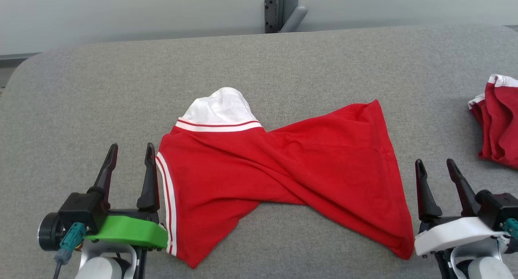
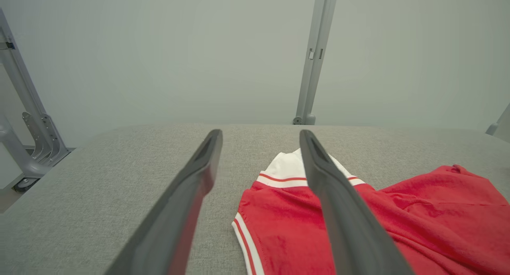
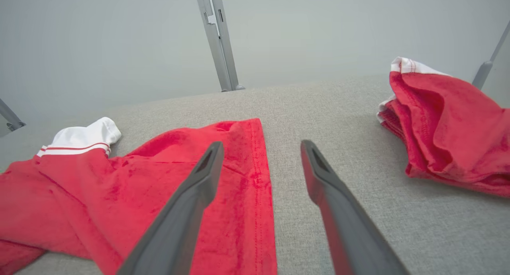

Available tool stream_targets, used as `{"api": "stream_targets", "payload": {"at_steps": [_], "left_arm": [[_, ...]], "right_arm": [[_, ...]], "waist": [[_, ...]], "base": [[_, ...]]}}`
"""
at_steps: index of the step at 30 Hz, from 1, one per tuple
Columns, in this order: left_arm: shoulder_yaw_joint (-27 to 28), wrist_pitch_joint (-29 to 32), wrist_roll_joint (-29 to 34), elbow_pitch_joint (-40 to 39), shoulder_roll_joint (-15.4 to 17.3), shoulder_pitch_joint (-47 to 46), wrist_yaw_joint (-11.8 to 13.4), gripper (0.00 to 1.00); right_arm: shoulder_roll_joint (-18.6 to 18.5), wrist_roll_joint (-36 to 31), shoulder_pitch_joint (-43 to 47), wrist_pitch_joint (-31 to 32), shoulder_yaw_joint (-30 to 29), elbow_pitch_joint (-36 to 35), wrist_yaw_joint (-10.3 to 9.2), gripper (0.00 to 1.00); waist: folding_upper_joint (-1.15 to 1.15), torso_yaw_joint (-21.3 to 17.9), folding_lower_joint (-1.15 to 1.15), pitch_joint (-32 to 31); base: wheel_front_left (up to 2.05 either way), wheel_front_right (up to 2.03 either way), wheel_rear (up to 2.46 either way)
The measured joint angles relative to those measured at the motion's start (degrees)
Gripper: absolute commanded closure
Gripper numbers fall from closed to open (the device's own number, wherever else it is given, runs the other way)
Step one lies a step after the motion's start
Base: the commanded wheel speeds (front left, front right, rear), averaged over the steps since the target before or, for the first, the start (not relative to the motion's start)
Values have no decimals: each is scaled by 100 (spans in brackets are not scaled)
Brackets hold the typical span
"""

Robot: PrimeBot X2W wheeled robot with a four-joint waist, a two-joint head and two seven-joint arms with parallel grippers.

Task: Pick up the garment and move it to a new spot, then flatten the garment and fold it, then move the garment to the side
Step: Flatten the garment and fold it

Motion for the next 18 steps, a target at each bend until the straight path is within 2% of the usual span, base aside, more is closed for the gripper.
{"api": "stream_targets", "payload": {"at_steps": [7, 18], "left_arm": [[-11, 3, -8, 5, 47, 163, 52, 0], [-53, 8, -79, -4, 42, 192, 69, 0]], "right_arm": [[2, -98, -178, 144, 105, -454, 0, 0], [73, -88, -177, 212, 148, -527, 0, 0]], "waist": [[0, -31, 0, -90], [0, 16, 0, -13]], "base": [[0, 0, 0], [0, 0, 0]]}}
